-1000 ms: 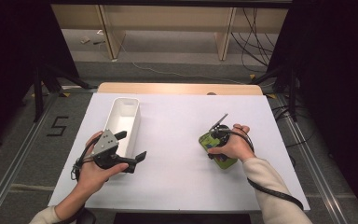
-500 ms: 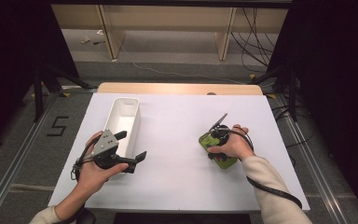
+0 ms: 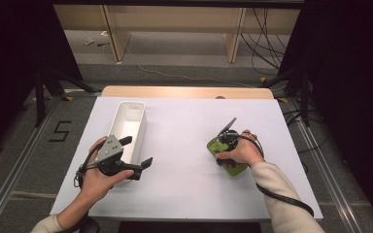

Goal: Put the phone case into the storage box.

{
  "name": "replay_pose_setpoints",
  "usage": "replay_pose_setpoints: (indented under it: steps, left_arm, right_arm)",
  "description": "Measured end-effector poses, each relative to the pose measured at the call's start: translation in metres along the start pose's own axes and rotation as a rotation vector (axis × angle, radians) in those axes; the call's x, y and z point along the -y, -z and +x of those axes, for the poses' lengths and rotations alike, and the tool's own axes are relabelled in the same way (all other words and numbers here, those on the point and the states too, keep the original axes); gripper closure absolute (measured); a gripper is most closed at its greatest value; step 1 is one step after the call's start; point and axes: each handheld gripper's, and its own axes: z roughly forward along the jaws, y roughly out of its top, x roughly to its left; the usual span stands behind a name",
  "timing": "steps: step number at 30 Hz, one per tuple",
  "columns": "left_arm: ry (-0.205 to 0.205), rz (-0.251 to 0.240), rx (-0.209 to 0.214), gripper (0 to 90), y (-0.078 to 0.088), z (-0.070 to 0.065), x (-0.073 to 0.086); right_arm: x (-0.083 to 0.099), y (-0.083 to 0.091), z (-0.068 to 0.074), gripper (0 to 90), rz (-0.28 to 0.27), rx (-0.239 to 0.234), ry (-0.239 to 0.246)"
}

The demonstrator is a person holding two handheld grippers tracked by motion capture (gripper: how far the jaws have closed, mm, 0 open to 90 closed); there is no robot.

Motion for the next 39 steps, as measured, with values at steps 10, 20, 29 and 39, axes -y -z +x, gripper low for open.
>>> replay_pose_setpoints:
  steps: [10,20,29,39]
  left_arm:
    - [0.000,0.001,0.000,0.0,-0.0001,-0.0001,0.0001]
    - [-0.002,0.002,0.000,0.0,-0.0002,-0.0002,0.0001]
    - [-0.001,0.002,0.000,0.0,-0.0001,-0.0003,0.0001]
    - [-0.002,0.001,-0.001,0.0,0.0000,-0.0002,0.0001]
  right_arm:
    - [-0.0002,0.0008,0.0008,10.4,0.005,-0.006,-0.008]
    - [-0.0002,0.0009,0.0009,11.8,0.005,-0.010,-0.012]
    - [-0.0005,0.0020,0.0017,15.0,0.008,-0.014,-0.018]
    - [-0.0005,0.0025,0.0020,16.3,0.006,-0.015,-0.025]
